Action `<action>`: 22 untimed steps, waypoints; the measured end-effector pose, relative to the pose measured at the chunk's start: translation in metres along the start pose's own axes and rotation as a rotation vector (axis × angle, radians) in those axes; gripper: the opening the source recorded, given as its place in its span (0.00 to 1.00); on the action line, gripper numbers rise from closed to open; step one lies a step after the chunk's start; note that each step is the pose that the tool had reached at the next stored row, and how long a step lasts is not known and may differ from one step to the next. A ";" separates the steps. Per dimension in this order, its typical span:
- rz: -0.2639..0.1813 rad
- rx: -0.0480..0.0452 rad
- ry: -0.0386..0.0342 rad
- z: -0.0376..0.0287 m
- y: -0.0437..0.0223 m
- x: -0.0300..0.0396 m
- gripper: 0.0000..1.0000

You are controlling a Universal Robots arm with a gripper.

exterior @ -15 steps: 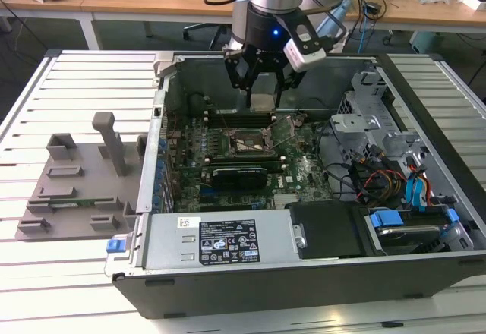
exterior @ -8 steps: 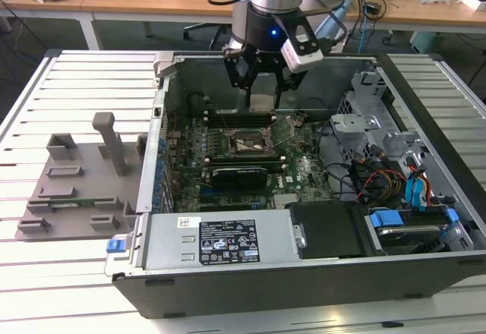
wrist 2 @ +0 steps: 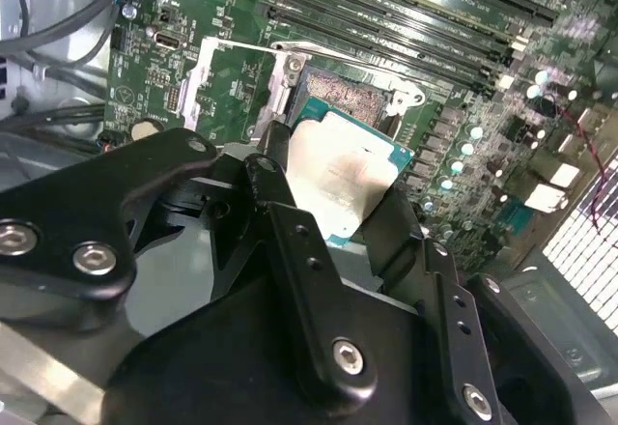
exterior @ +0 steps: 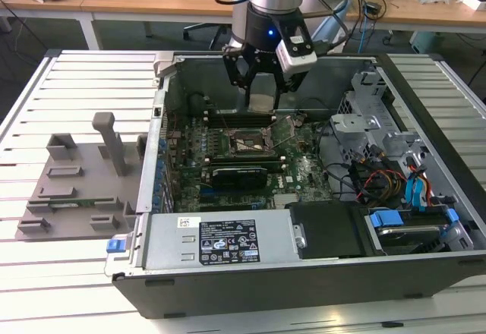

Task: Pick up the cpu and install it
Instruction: 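Place the cpu into insertion slot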

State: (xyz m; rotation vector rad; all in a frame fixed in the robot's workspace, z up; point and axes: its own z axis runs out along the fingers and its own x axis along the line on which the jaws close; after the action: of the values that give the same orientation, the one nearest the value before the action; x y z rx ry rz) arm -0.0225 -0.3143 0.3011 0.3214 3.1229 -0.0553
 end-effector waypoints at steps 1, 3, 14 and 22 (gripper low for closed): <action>0.011 0.0000 0.0003 0.0001 0.0000 0.0000 0.55; 0.037 0.0002 0.0013 0.0002 0.0000 0.0000 0.55; 0.148 0.0008 0.0051 0.0007 0.0000 0.0000 0.55; 0.223 0.0012 0.0078 0.0010 0.0000 0.0000 0.55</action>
State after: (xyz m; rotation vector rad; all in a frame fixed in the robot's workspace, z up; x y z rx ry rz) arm -0.0225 -0.3143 0.3001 0.6681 3.0716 -0.0553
